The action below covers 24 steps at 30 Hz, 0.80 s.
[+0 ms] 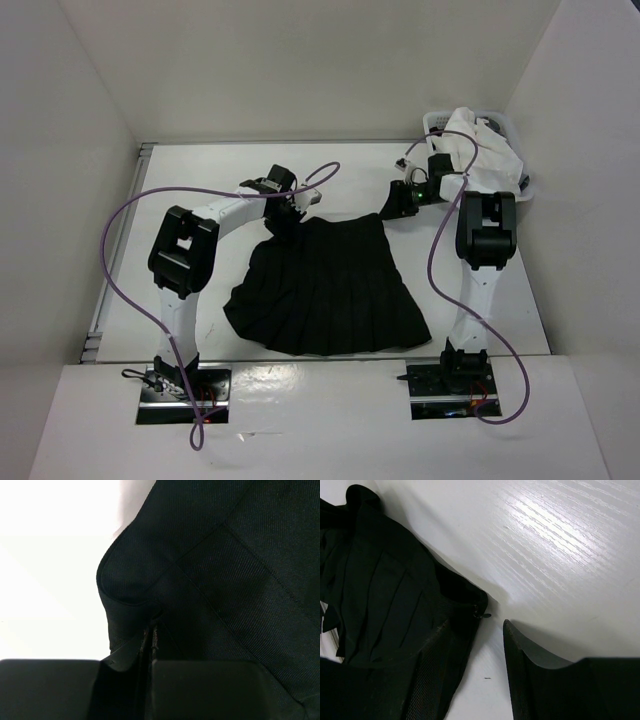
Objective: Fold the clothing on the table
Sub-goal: Flatten the skirt out
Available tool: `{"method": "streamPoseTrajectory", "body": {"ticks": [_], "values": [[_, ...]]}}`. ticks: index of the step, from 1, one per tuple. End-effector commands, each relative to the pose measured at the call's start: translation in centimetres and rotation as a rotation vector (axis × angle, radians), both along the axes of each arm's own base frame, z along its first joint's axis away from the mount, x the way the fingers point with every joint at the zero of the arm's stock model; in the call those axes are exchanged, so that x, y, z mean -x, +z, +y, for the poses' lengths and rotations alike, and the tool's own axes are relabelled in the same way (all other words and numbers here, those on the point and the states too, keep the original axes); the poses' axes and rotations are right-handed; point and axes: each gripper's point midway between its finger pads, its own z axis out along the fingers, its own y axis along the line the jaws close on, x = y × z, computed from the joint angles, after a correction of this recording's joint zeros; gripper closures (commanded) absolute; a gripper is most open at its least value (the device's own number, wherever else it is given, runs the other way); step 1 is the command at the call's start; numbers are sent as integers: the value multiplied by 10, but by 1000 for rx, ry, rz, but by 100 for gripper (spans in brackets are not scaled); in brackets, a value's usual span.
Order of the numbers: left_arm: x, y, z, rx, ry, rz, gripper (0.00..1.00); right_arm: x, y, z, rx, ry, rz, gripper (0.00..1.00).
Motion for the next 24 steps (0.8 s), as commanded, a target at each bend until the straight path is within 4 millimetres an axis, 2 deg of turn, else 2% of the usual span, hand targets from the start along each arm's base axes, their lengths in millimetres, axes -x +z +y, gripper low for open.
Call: {"method": "streamPoseTrajectory", "body": {"ticks": [1,9,17,20,24], "values": [[11,0,-4,22,-26,32,96,5,-24,1,37,8,57,48],[11,0,-4,22,-26,32,96,5,-27,9,46,24,57,49],[12,-4,-4,18,-26,40,96,7,-28,12,55,30,66,59],[12,-4,-4,18,-26,40,96,7,-29,11,63,21,73,69],[12,-4,-4,18,-26,40,96,8,-28,10,71,18,82,95]]}}
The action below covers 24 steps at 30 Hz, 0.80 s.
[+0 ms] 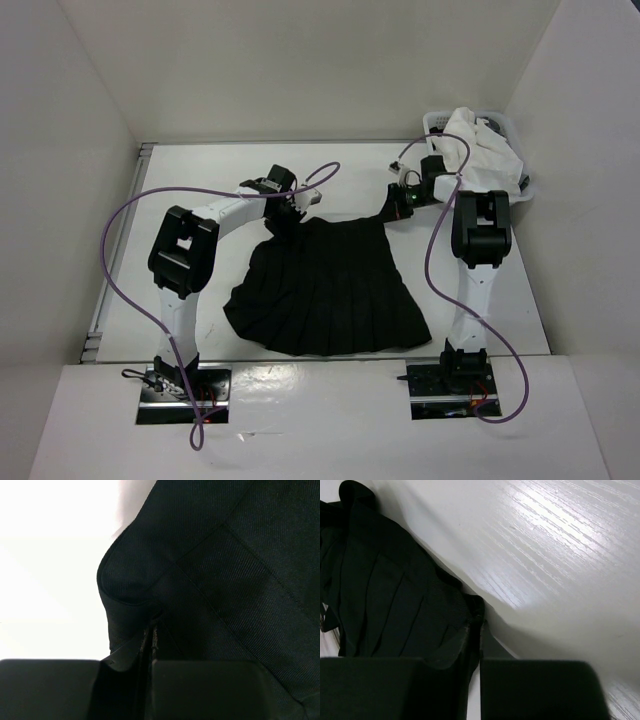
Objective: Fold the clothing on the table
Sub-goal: Flatten the skirt out
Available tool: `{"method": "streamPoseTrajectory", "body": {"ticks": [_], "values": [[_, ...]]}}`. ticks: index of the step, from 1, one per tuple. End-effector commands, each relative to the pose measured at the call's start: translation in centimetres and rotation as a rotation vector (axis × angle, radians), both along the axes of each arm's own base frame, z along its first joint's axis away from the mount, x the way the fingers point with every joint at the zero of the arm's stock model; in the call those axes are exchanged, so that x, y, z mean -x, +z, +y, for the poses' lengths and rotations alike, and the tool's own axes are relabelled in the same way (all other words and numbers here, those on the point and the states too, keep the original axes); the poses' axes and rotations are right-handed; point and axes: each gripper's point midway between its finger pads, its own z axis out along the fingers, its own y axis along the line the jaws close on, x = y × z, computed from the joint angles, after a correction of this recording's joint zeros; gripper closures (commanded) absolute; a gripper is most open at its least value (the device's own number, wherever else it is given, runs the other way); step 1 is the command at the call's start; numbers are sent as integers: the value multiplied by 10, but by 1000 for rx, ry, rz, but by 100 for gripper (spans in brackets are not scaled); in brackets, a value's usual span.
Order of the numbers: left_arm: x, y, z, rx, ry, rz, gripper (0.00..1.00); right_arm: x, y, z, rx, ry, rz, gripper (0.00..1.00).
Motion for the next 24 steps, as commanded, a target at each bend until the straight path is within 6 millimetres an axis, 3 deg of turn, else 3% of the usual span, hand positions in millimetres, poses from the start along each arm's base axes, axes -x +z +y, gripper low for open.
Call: {"method": "streamPoseTrajectory", "body": {"ticks": [1,3,6,7,13,18,20,23,24], "values": [[11,-4,-3,14,-24,37,96,3,-16,-5,75,-2,34,99],[7,-1,3,8,-7,25,96,2,-5,-6,86,-6,30,100],[-8,21,11,8,12,-28,97,-7,39,-9,104,-18,-59,100],[-12,28,16,0,27,-41,97,-10,66,-10,114,-26,-118,100],[-48,112,36,42,81,-219,98,-13,172,-23,191,-66,-323,100],[-54,170,49,62,107,-349,98,0,216,-42,219,-111,-396,100],[-54,187,49,75,108,-385,98,8,242,-44,233,-120,-464,100],[-53,216,54,99,119,-451,98,17,256,-47,252,-137,-500,100],[-51,231,52,120,114,-484,98,23,270,-47,251,-141,-533,100]]}}
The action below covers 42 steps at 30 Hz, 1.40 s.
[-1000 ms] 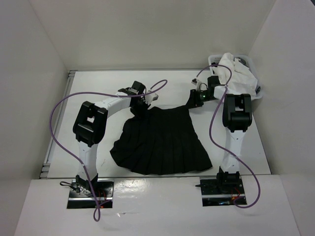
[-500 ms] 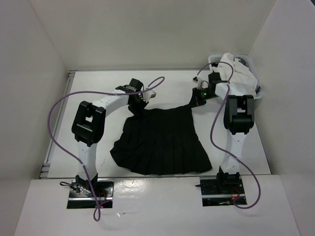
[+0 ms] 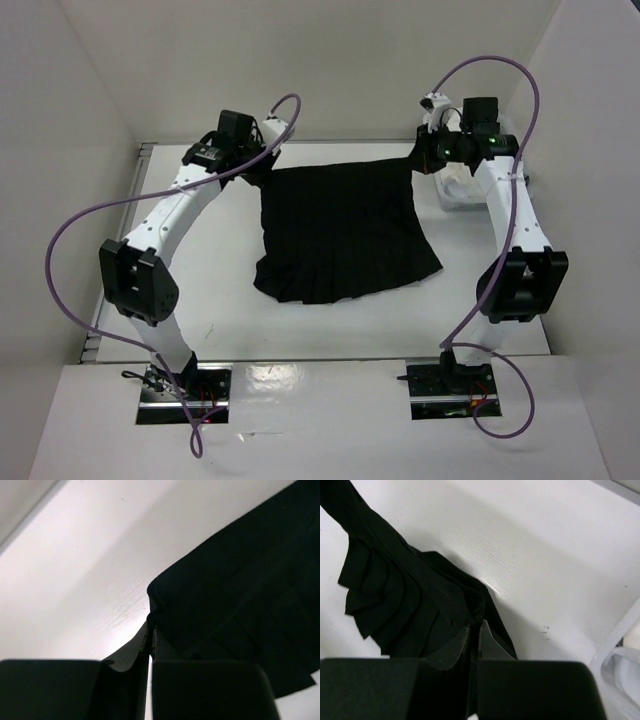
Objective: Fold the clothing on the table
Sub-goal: Flatten the skirt out
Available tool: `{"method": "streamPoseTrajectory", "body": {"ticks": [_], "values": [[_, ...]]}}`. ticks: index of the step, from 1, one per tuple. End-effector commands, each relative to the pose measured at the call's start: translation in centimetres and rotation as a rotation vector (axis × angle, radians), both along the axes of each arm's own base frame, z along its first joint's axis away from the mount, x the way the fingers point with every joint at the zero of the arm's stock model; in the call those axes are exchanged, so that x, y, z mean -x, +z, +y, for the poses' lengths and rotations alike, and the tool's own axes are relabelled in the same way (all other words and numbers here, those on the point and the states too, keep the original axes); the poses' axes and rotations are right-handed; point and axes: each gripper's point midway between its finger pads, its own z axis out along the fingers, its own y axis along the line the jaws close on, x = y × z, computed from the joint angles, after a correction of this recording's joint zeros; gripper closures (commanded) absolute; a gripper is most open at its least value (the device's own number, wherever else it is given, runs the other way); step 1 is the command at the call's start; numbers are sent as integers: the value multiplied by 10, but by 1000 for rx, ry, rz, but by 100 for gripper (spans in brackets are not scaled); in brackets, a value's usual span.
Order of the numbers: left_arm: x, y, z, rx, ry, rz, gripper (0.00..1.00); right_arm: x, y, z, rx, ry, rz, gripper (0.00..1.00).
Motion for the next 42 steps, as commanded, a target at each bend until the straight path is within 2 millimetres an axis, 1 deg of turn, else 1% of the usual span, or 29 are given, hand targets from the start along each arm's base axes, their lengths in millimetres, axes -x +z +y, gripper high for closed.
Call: {"method": "streamPoseTrajectory", "body": {"ticks": [1,2,3,4,5,6,8,9,10,11,12,13,14,15,16,17,20,24,25,26,28,29,33,35,37,38,39,41,42], "values": [[2,45,10,9,10,-106,98,16,27,-14,47,-44,-52,100],[6,52,9,22,0,-119,98,22,39,-14,47,-45,-82,100],[11,72,8,43,-9,-163,98,25,46,-14,47,-46,-99,100],[15,77,10,47,-9,-174,98,28,52,-15,54,-54,-116,100],[19,89,7,65,-35,-205,98,31,59,-15,54,-55,-134,100],[27,102,9,66,-41,-237,98,40,74,-17,60,-64,-175,100],[37,114,13,63,-48,-260,98,48,85,-22,60,-89,-200,100],[43,132,15,73,-47,-293,98,56,102,-23,47,-85,-243,100],[48,143,16,79,-47,-314,98,62,109,-23,32,-73,-250,100],[54,153,16,95,-49,-322,98,68,122,-30,18,-79,-273,100],[65,176,15,123,-72,-366,98,75,126,-31,-9,-74,-270,100],[71,185,13,137,-88,-377,98,90,142,-27,-47,-39,-304,100],[79,190,13,144,-101,-375,98,96,149,-34,-66,-54,-316,100],[85,201,8,167,-132,-387,98,103,155,-35,-76,-45,-334,100],[89,200,7,164,-153,-375,98,116,167,-34,-89,-26,-369,100],[95,205,6,167,-176,-383,98,123,170,-30,-98,-9,-373,100],[107,205,-3,187,-250,-372,98,139,176,-28,-124,8,-389,100],[101,199,-7,192,-258,-357,98,131,168,-35,-122,-24,-380,100],[92,192,-8,184,-249,-344,98,126,167,-38,-121,-39,-377,100],[91,196,-7,187,-236,-351,98,125,163,-38,-123,-40,-367,100],[81,190,-8,184,-219,-338,98,112,159,-42,-125,-53,-360,100],[78,196,-6,181,-208,-361,98,111,157,-43,-125,-53,-360,100],[66,185,-7,173,-185,-337,98,91,138,-49,-127,-66,-302,100],[62,187,-3,161,-163,-351,98,82,138,-55,-113,-84,-315,100],[53,180,-3,155,-138,-339,98,75,141,-55,-109,-87,-331,100],[53,188,-1,155,-131,-360,98,69,141,-58,-110,-103,-328,100],[49,188,0,155,-114,-357,98,65,141,-55,-111,-94,-325,100],[44,196,3,155,-82,-381,98,60,151,-57,-117,-110,-349,100],[41,192,4,156,-68,-369,98,60,152,-57,-117,-110,-349,100]]}}
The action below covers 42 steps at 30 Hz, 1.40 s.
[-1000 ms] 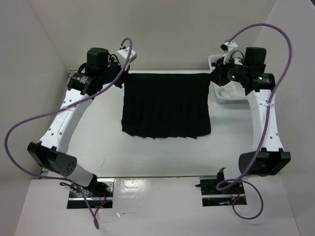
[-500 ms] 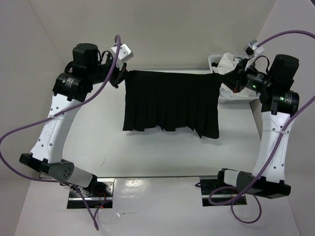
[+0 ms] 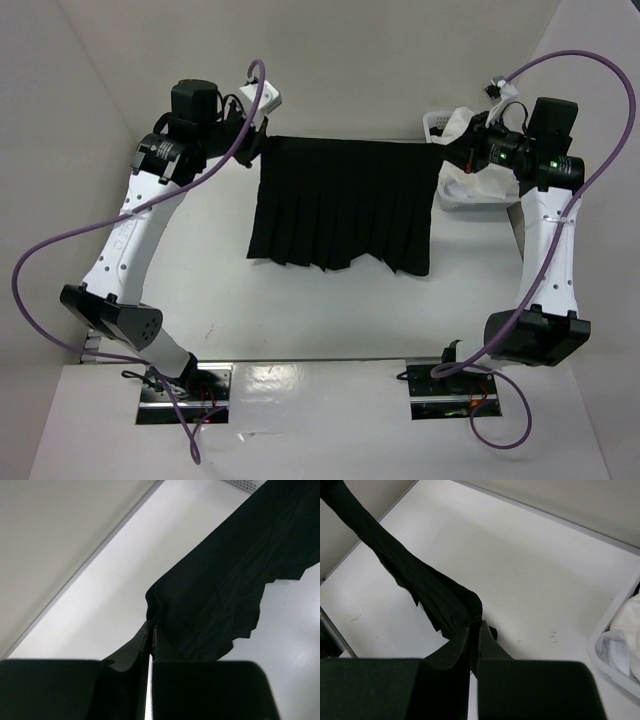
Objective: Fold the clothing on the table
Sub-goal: Flatten the skirt out
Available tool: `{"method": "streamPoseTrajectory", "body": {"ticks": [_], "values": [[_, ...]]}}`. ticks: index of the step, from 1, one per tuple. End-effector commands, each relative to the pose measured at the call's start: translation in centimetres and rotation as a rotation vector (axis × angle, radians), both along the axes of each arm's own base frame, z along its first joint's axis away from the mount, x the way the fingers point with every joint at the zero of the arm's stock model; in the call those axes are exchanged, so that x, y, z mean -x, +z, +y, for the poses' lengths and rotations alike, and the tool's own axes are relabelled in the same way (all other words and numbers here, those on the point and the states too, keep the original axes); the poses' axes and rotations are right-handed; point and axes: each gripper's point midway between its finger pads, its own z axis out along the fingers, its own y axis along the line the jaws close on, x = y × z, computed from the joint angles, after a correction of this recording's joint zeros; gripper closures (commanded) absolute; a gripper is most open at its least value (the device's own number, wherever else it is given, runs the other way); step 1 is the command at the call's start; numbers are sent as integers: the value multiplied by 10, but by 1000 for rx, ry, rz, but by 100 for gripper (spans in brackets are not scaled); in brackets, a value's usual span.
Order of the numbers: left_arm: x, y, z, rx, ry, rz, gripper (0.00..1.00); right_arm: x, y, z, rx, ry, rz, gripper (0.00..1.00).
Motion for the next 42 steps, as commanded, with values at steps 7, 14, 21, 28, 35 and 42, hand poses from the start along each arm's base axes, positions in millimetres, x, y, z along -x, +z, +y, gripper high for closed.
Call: {"method": "streamPoseTrajectory", "body": {"ticks": [7,14,21,28,35,42], "values": [[-4,49,27,22,127,-133,98,1,65,-10,55,-69,-220,100],[60,28,27,-56,-57,-122,98,55,48,9,101,28,-209,100],[133,20,33,-99,-253,-127,98,116,25,32,132,175,-171,100],[162,5,30,-117,-355,-77,98,136,7,42,142,261,-80,100],[106,-80,25,-133,-270,109,98,85,-69,38,165,222,153,100],[33,-165,36,-136,-134,251,98,6,-138,27,175,142,221,100]]}}
